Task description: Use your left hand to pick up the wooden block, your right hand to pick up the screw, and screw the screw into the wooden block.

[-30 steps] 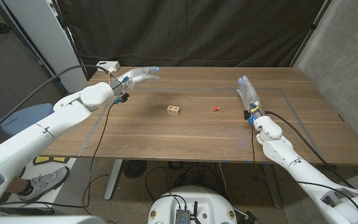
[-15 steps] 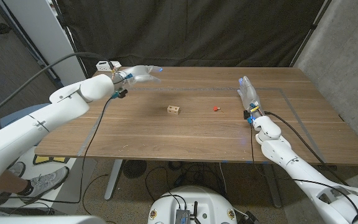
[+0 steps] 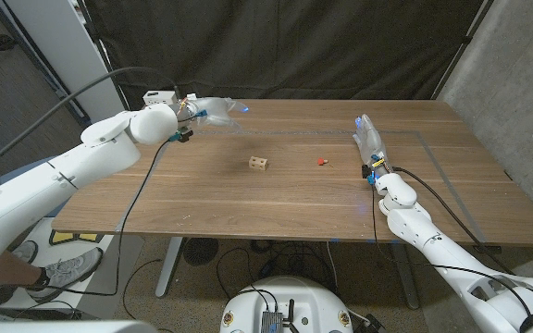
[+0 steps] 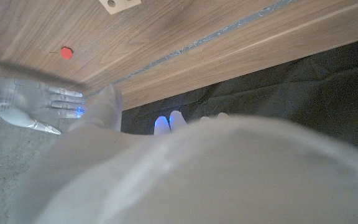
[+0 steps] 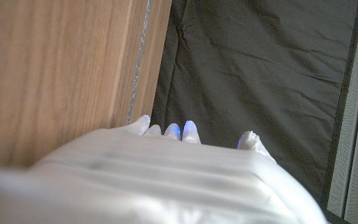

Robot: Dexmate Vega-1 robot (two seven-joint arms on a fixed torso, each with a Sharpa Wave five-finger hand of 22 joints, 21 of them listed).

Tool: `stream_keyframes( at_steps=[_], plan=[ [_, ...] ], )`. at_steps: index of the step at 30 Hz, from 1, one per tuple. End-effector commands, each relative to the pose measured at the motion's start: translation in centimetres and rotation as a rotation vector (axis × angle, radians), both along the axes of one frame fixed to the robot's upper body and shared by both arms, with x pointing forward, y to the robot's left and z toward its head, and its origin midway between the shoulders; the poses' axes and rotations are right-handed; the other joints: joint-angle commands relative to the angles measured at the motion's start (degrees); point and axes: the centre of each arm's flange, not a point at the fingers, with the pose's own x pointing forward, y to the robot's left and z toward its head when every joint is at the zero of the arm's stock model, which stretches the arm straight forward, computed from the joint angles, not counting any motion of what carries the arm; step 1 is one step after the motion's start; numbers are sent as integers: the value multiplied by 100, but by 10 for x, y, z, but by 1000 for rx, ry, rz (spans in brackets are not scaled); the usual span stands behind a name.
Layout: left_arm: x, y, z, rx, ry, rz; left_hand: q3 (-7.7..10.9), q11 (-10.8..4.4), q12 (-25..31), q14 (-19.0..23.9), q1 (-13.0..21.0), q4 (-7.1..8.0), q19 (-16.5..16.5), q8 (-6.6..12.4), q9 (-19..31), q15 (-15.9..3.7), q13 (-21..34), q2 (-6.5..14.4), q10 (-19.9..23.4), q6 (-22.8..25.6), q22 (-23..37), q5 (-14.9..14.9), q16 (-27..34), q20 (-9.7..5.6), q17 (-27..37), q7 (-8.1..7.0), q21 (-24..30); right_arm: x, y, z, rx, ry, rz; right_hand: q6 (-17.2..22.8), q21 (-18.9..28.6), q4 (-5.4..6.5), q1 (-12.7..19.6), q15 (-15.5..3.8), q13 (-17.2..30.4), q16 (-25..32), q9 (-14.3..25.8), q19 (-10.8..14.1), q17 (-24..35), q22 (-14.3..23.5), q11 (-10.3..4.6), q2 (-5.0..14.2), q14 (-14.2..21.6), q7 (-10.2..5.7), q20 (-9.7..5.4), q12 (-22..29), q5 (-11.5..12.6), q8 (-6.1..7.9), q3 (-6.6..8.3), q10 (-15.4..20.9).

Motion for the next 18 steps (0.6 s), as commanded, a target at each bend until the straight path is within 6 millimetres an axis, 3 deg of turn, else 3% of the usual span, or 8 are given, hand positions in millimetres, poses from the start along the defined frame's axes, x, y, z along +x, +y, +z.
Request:
stream_keyframes(
  at_steps=[1, 10, 18],
  plan=[
    [-3, -24, 1, 135, -59, 69, -31, -34, 43, 39, 130, 11, -97, 17, 33, -18, 21, -12, 59, 35, 13, -11, 27, 38, 8, 7, -19, -2, -3, -3, 6, 1, -11, 9, 24, -5, 9, 8, 8, 39, 32, 23, 11, 13, -7, -18, 6, 29, -189, 31, 31, 34, 17, 37],
    [-4, -38, -6, 190, -91, 135, -62, -131, 188, 140, 545, 35, -427, 103, 32, -96, 65, -95, 538, 389, 19, -15, 42, 171, 10, 11, -4, -3, -5, -6, 15, 4, -14, 10, 23, -5, 3, 14, 8, 39, 32, 26, 13, 13, -11, -17, 5, 26, -190, 32, 31, 34, 21, 40],
    [0, -44, -6, 232, -41, 161, -188, -126, 165, 150, 502, 118, -557, 54, 28, -66, 78, -170, 554, 386, 21, -50, 37, 320, 14, 66, -4, -2, -4, -7, 23, 4, -15, 10, 20, -6, -1, 18, 9, 39, 32, 24, 15, 13, -12, -16, 3, 23, -189, 32, 31, 35, 25, 40]
  ],
)
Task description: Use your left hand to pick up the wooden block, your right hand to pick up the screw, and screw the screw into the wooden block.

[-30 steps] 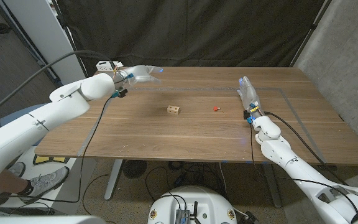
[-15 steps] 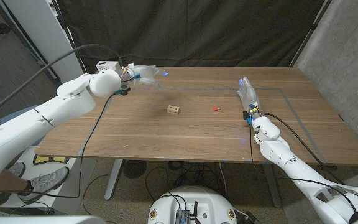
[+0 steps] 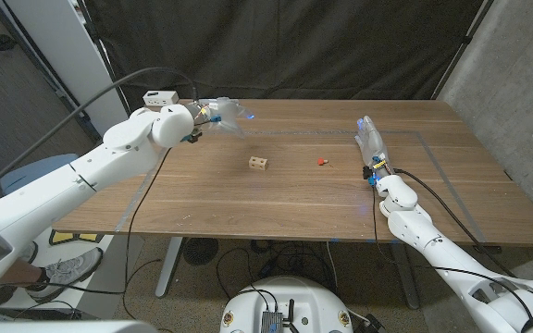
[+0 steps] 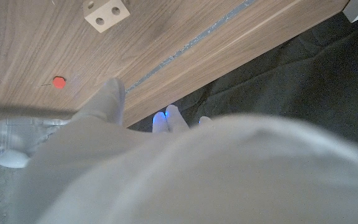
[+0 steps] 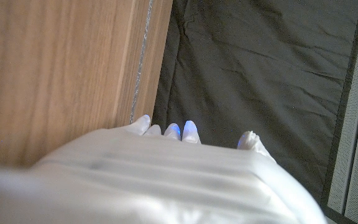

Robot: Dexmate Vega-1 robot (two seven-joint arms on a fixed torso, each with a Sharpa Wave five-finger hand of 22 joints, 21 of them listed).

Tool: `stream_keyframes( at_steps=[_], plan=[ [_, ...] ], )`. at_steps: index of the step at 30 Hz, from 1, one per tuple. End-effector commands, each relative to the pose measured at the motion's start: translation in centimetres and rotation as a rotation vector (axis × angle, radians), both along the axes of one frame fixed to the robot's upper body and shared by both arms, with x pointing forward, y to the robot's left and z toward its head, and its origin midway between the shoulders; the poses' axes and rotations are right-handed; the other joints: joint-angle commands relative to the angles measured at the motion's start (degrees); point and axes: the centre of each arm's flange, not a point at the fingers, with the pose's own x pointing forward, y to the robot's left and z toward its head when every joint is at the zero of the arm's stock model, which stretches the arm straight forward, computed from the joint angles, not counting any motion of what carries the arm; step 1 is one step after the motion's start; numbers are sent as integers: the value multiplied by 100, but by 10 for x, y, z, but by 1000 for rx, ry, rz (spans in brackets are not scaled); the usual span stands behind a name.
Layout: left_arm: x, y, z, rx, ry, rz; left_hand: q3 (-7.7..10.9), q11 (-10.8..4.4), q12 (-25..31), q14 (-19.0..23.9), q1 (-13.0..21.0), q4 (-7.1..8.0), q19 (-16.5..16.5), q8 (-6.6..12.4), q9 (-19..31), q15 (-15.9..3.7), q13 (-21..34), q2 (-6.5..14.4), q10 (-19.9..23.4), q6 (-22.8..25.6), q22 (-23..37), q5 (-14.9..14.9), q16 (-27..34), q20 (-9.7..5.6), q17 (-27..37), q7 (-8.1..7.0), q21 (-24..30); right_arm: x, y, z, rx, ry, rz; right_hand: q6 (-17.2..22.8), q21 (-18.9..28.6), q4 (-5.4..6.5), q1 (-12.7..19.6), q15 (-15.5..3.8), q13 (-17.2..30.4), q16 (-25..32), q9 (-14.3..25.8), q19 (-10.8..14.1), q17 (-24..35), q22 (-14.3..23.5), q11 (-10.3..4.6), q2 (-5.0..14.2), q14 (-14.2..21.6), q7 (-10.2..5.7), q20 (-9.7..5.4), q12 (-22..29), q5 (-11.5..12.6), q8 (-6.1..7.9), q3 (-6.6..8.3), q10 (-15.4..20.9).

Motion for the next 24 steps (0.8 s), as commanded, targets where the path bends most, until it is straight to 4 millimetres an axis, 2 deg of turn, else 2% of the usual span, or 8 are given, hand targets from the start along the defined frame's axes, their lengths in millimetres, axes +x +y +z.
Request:
stream_keyframes(
  at_steps=[1, 8, 14, 24],
  plan=[
    [2, -16, -3, 80, 12, 65, -45, 2, 5, 26, 1, 22, -220, -29, 16, 19, 26, -76, 21, 25, 22, -10, 14, 104, 15, 31, -4, 0, 0, -2, 13, 0, -4, 12, 19, -6, -2, 18, 10, 39, 33, 24, 15, 13, -14, -16, 1, 24, -190, 31, 31, 36, 25, 38],
    [7, -27, -7, 141, -1, 63, -106, 71, 14, -20, 46, 34, -356, -81, 16, 87, 45, -81, 96, -23, 23, -11, -1, 158, 20, 65, -4, -1, -1, -4, 20, 1, -11, 17, 16, -10, -6, 16, 10, 40, 33, 21, 15, 13, 7, -15, 1, 26, -186, 54, 32, 38, 32, 103],
    [12, -36, -9, 182, 11, 60, -130, 54, -8, -38, 84, 39, -385, -81, 17, 104, 58, -66, 69, 26, 24, -6, -1, 174, 23, 66, 12, -2, -3, -5, 28, 1, -18, 20, 15, -12, -7, 20, 11, 41, 34, 21, 15, 13, 9, -15, 3, 22, -186, 53, 32, 39, 36, 107],
    [26, -45, -17, 216, 57, 43, -167, 68, -19, -34, 150, 32, -393, -95, 21, 112, 76, -67, 75, 37, 24, -6, 10, 175, 26, 174, 35, -2, -4, -8, 45, 0, -29, 22, 14, -16, -9, 10, 11, 41, 34, 24, 15, 13, 10, -15, 3, 27, -184, 49, 32, 40, 42, 108]
  ],
)
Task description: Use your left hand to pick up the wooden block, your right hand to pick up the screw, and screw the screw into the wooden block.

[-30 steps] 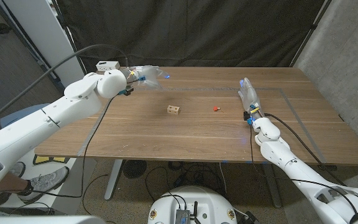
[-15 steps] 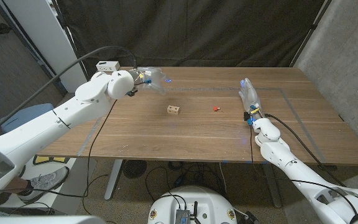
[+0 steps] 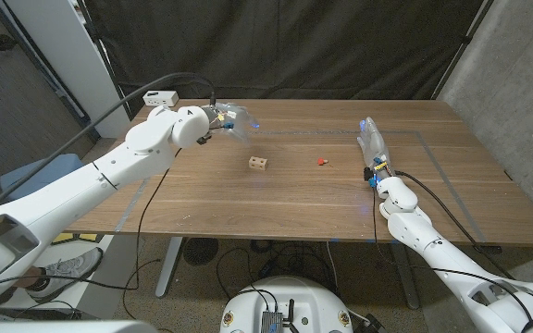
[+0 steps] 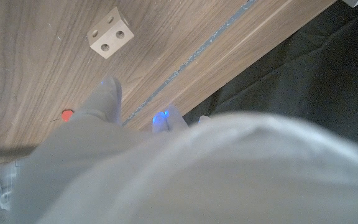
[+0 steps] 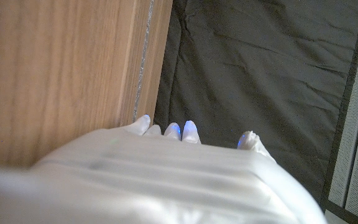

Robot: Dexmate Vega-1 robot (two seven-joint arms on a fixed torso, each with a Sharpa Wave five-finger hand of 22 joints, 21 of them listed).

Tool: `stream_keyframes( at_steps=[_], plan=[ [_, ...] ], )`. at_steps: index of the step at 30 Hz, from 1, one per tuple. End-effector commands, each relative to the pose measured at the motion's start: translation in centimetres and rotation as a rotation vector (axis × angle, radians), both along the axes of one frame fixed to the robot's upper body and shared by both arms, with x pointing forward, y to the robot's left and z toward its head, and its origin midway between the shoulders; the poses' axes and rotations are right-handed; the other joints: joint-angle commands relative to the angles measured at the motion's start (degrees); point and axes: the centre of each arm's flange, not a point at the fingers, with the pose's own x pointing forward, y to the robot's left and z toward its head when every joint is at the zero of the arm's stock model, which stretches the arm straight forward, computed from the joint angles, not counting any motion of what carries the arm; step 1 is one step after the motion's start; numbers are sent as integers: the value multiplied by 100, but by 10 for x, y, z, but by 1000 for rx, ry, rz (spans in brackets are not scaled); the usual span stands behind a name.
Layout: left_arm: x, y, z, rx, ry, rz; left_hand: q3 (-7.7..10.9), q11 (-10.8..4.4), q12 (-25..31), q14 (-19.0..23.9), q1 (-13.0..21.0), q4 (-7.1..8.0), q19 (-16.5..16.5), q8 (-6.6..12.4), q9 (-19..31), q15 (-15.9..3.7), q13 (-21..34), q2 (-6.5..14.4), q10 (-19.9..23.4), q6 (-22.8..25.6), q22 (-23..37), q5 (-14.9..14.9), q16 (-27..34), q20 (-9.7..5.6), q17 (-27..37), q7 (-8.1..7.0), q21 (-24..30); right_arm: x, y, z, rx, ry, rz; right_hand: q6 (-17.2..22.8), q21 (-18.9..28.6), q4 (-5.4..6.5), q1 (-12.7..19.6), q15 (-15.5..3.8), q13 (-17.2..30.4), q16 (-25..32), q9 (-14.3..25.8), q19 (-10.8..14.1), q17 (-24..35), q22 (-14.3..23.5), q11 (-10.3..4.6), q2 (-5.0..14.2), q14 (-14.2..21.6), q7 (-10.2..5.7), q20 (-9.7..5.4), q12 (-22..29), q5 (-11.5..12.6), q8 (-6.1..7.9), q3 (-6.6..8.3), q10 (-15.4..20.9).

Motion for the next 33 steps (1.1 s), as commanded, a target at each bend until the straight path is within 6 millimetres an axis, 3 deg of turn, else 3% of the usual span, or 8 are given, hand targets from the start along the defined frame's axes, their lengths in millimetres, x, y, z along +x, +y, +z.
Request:
stream_keyframes(
  at_steps=[1, 4, 6, 16, 27, 33],
  plan=[
    [15, -12, -8, 54, 46, -8, -45, 7, 5, -16, 79, -4, -402, 27, 20, 38, 24, -4, 55, 59, 26, -6, 11, 44, 27, 74, 36, -1, -2, -3, 21, -2, -13, 22, 15, -16, -9, 9, 12, 41, 34, 25, 15, 13, -19, -15, 2, 27, -182, 49, 32, 40, 43, 13],
    [18, -14, -11, 61, 59, -8, -55, 8, -4, -15, 82, 1, -401, 24, 22, 39, 28, -2, 39, 60, 26, -7, 12, 45, 27, 96, 39, -1, -2, -5, 27, -2, -15, 27, 14, -17, -10, 10, 12, 41, 34, 26, 15, 13, -22, -15, 2, 23, -183, 49, 32, 42, 44, 15],
    [21, -15, -12, 63, 71, -9, -73, 87, -14, -16, 82, 13, -402, 16, 24, 47, 34, 4, 21, 62, 26, -7, 14, 46, 28, 97, 44, -2, -2, -6, 27, -1, -18, 30, 13, -18, -10, 11, 13, 41, 35, 22, 15, 13, -21, -16, 2, 25, -181, 47, 31, 43, 45, 14],
    [26, -16, -19, 55, 77, 13, -115, 58, 10, 42, 74, 44, -406, 17, 30, 21, 53, 32, 97, 121, 27, -3, 38, 48, 30, 80, 53, -3, -4, -10, 34, 2, -22, 44, 13, -24, -11, 24, 13, 40, 36, 25, 14, 13, -25, -20, 0, 21, -173, 45, 31, 47, 51, 16],
    [29, -20, -30, 60, 55, 39, -157, 169, 68, 174, 154, 22, -402, -3, 35, -5, 93, 35, 253, 124, 31, 5, 80, 49, 35, 122, 66, -5, -4, -15, 44, 6, -29, 49, 8, -29, -15, 48, 14, 37, 37, 15, 15, 13, -30, -20, -10, 5, -156, 42, 30, 48, 59, 16],
    [30, -23, -36, 69, 65, 53, -162, 125, 80, 266, 214, 12, -385, 5, 36, -56, 113, 56, 294, 173, 34, 19, 107, 44, 38, 131, 77, -6, -4, -17, 50, 9, -32, 51, 8, -32, -17, 48, 14, 38, 37, 15, 16, 13, -29, -21, -11, 9, -153, 42, 29, 48, 62, 18]
  ],
)
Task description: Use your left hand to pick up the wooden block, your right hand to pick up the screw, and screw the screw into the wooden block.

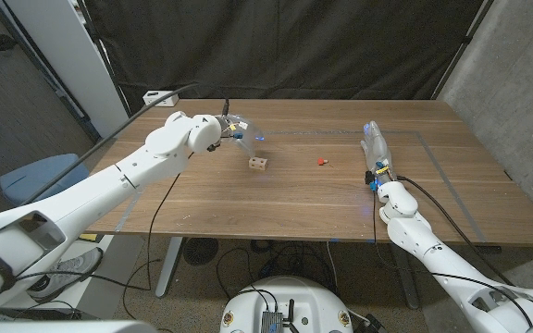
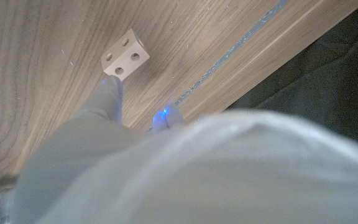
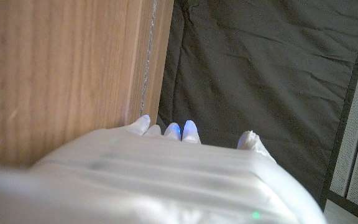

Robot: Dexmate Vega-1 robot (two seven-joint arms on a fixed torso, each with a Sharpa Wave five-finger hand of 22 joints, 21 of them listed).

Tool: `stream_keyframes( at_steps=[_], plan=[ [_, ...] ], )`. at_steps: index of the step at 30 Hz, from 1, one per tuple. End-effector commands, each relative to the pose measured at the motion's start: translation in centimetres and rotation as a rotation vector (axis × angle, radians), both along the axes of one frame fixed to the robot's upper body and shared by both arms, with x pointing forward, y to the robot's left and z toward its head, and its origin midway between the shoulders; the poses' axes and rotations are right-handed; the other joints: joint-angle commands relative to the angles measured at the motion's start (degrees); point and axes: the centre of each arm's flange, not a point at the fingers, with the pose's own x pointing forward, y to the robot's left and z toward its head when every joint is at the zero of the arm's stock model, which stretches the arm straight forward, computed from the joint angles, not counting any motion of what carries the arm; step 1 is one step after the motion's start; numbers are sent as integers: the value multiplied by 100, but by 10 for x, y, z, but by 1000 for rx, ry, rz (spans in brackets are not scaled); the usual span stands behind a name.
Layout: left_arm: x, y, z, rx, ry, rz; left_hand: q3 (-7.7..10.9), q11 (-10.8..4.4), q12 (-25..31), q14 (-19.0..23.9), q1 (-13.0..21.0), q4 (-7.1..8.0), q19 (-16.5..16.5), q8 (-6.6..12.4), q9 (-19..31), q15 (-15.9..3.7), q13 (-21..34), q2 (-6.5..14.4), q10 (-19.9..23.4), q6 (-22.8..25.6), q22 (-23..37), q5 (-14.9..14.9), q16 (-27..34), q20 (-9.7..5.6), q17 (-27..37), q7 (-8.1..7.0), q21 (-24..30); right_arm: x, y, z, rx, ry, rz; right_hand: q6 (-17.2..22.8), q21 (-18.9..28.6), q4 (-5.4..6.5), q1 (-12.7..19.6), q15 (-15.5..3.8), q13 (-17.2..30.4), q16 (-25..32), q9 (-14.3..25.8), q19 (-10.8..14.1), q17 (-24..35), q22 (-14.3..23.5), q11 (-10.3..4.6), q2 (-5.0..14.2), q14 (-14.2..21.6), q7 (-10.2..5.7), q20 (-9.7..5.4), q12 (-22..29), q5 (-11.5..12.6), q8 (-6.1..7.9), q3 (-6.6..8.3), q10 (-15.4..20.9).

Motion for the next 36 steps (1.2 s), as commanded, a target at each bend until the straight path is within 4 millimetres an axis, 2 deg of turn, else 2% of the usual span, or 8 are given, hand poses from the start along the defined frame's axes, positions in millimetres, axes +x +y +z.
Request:
stream_keyframes(
  at_steps=[1, 20, 36],
  plan=[
    [3, -5, -13, 8, 4, 23, -18, 9, 35, 60, 92, -2, -381, 3, 22, -15, 35, 27, 71, 60, 35, 20, 42, 45, 10, 14, 51, -2, 1, -5, 14, 4, -6, 52, 8, -8, -17, 49, 15, 39, 8, 16, 15, 13, -30, -21, -9, 7, -156, 41, 29, 25, 39, 19],
    [3, -12, -27, 26, -53, 55, -70, 76, 107, 264, 205, -10, -189, -8, 25, -63, 110, 32, 242, 93, 41, 17, 91, 35, 17, 96, 113, 0, 4, -11, 29, 7, -7, 56, 5, -17, -22, 55, 16, 38, 9, 5, 16, 14, -46, -26, -16, -14, -131, 38, 29, 25, 49, 17],
    [6, -10, -37, -11, -76, 52, -125, 59, 187, 498, 292, -10, 14, 10, 27, -125, 189, 27, 425, 204, 43, 16, 143, 32, 21, 146, 152, 4, 4, -11, 31, 11, -13, 62, 5, -22, -28, 65, 16, 38, 9, 4, 17, 14, -43, -28, -20, -33, -129, 36, 29, 24, 56, 15]
  ],
)
